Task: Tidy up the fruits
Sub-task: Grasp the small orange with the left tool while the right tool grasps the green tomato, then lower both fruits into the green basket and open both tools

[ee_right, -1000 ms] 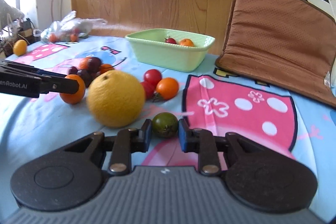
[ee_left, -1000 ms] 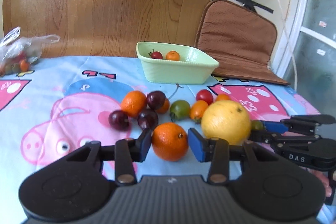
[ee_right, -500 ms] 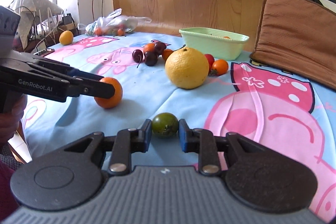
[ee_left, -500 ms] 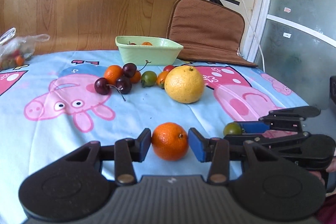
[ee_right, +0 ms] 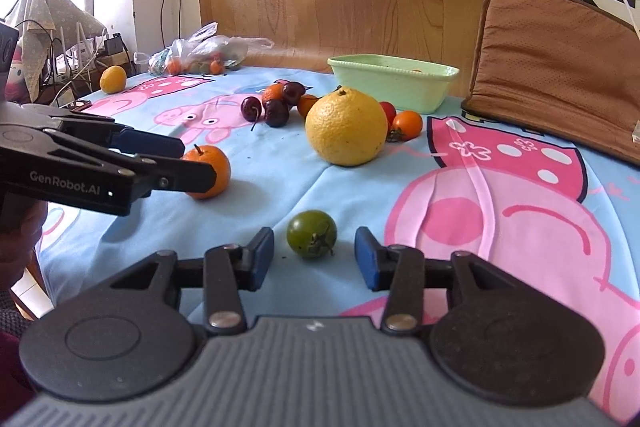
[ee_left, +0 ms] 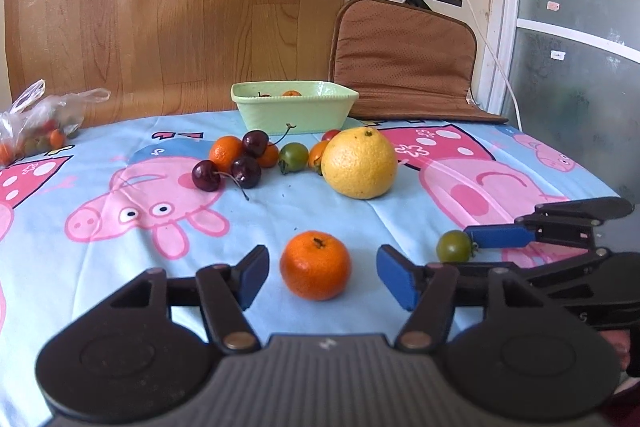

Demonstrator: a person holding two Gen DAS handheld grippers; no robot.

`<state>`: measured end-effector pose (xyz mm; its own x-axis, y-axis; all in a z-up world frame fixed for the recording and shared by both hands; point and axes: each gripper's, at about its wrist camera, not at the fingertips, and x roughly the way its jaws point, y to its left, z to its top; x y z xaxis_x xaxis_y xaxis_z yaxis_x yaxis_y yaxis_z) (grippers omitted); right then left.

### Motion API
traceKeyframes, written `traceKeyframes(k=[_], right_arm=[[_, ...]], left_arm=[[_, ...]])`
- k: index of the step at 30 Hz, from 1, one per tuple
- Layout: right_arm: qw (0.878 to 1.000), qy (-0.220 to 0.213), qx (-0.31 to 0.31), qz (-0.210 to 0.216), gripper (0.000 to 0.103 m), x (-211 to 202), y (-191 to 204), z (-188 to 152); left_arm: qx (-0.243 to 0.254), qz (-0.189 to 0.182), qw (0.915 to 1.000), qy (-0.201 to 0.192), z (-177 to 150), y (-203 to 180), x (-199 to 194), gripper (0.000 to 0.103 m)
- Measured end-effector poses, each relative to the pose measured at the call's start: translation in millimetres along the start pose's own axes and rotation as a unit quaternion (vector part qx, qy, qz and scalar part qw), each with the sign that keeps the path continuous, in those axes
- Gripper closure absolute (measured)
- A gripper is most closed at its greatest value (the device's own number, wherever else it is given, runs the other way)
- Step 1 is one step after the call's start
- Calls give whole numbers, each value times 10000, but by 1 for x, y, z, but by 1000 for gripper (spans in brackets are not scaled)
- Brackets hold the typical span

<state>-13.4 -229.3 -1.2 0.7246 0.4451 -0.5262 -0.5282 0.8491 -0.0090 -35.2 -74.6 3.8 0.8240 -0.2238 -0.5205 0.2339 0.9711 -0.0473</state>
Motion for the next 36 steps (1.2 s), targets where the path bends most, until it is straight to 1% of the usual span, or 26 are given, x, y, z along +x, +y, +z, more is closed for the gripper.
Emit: traceKeyframes(k=[8, 18, 20, 21, 22, 23, 24, 25, 26, 28, 30, 32, 36], right_arm=[[10000, 3, -26, -81, 56, -1, 2, -1], [9998, 9, -88, -172, 56, 1, 4, 0], [9998, 10, -101, -177, 56, 1, 4, 0], [9998, 10, -105, -177, 56, 1, 4, 0], [9998, 9, -108, -177, 56, 1, 4, 0], [9998, 8, -117, -175, 56, 1, 4, 0], [9997, 9, -138, -177, 57, 1, 5, 0], [9997, 4, -174, -169, 60, 1, 6, 0], [9996, 3, -231, -155, 73, 1, 7, 0], [9994, 25, -307, -158, 74, 2, 7, 2], [9997, 1, -216, -90, 74, 2, 3, 6], [9999, -114, -66, 29, 74, 0, -5, 16], [9990, -435, 95, 100, 74, 5, -30, 52]], left_arm=[[101, 85, 9999, 69, -1, 1, 8, 41], [78, 94, 9998, 143, -2, 5, 14, 41], [62, 89, 9998, 164, -3, 6, 15, 43], [52, 76, 9998, 174, -4, 6, 16, 45], [41, 59, 9998, 185, -4, 7, 16, 51], [30, 41, 9998, 205, -5, 7, 17, 54], [38, 34, 9998, 206, -5, 7, 18, 59], [75, 42, 9998, 176, -6, 6, 18, 60], [118, 57, 9998, 160, -7, 5, 17, 61], [94, 40, 9998, 144, -6, 5, 17, 62], [-47, -119, 9998, 133, 1, 10, 15, 62], [-49, -216, 9997, 29, 14, 15, 13, 62], [16, -267, 9995, -168, 63, 27, 22, 61]])
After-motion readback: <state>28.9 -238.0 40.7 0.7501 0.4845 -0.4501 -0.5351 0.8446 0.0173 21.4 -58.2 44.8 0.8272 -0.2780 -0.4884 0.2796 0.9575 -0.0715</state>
